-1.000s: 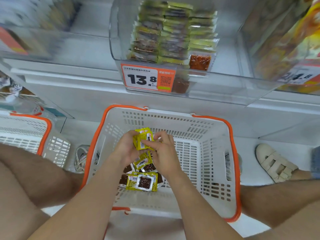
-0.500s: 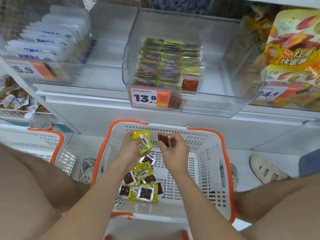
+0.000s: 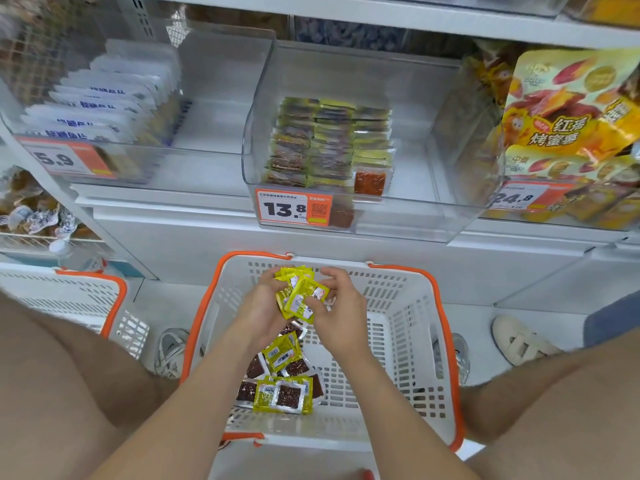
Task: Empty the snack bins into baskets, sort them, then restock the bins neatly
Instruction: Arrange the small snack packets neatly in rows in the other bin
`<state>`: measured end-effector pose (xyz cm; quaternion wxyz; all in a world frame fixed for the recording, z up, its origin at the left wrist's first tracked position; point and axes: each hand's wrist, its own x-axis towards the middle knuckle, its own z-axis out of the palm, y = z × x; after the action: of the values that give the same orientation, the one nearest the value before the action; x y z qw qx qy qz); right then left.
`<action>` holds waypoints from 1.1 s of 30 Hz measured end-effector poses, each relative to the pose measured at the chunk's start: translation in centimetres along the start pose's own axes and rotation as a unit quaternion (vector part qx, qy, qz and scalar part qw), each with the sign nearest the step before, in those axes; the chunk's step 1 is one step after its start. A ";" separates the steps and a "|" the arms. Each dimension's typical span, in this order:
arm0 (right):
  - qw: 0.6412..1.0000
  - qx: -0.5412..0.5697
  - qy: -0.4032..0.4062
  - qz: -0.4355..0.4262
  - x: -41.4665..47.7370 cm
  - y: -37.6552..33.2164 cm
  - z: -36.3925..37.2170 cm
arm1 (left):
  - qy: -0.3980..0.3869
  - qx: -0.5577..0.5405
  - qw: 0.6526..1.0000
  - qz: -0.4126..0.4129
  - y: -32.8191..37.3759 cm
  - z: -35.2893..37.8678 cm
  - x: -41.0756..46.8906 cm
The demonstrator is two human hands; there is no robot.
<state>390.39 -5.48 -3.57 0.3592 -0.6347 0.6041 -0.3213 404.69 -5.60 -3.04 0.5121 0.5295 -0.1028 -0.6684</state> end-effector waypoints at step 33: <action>0.931 -0.025 -0.067 -0.359 4.0 -15.6 -18.8 | -0.228 0.253 0.935 0.095 16.9 12.8 -10.4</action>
<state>383.13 -10.57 19.54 0.2429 -0.8381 0.3182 -0.3705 403.16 -10.19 20.09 0.3851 0.4627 -0.4328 -0.6710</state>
